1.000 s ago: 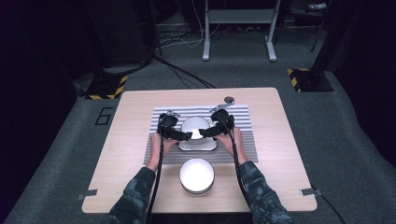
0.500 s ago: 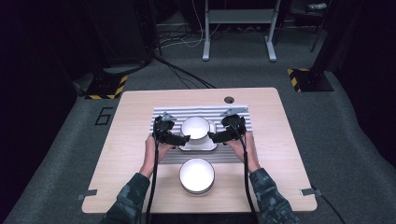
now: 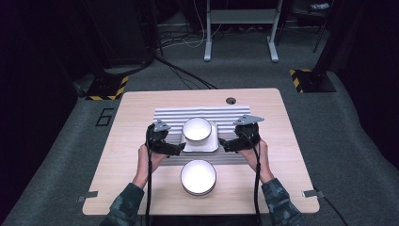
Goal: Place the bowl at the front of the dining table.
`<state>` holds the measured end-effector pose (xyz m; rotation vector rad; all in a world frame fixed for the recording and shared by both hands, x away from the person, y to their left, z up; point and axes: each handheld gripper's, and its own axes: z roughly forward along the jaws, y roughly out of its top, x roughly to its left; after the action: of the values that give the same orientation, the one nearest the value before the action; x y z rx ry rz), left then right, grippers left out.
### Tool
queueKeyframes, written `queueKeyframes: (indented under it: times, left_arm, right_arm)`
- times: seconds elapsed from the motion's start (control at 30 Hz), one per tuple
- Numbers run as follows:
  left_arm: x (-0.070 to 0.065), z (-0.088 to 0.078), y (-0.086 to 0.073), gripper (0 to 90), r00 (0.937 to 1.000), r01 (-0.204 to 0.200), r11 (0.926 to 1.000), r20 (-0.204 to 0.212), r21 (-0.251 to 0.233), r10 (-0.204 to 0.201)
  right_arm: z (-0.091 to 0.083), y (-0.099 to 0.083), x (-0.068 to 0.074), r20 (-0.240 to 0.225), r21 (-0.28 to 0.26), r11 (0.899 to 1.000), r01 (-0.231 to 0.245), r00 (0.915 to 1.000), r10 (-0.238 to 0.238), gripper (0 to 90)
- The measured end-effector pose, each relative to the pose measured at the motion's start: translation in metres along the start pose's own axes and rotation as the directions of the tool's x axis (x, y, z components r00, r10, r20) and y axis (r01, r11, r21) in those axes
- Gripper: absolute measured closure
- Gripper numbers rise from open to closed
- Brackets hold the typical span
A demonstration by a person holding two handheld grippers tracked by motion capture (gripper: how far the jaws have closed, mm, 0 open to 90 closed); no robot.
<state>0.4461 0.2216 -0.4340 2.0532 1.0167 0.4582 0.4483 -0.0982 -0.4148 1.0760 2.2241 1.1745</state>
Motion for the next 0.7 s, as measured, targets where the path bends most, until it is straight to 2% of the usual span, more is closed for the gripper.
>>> queueKeyframes:
  times: [0.4,0.7]
  left_arm:
    - [0.007,-0.026,-0.029,0.1,0.9992,0.020,0.9995,-0.035,-0.024,-0.021]
    - [0.011,-0.038,-0.049,0.1,0.9970,0.042,0.9984,-0.062,-0.037,-0.045]
  right_arm:
    - [-0.029,-0.026,-0.006,0.044,-0.025,1.000,-0.002,0.9990,0.003,0.0]
    - [-0.050,-0.042,-0.008,0.071,-0.042,0.999,-0.012,0.9974,0.015,0.0]
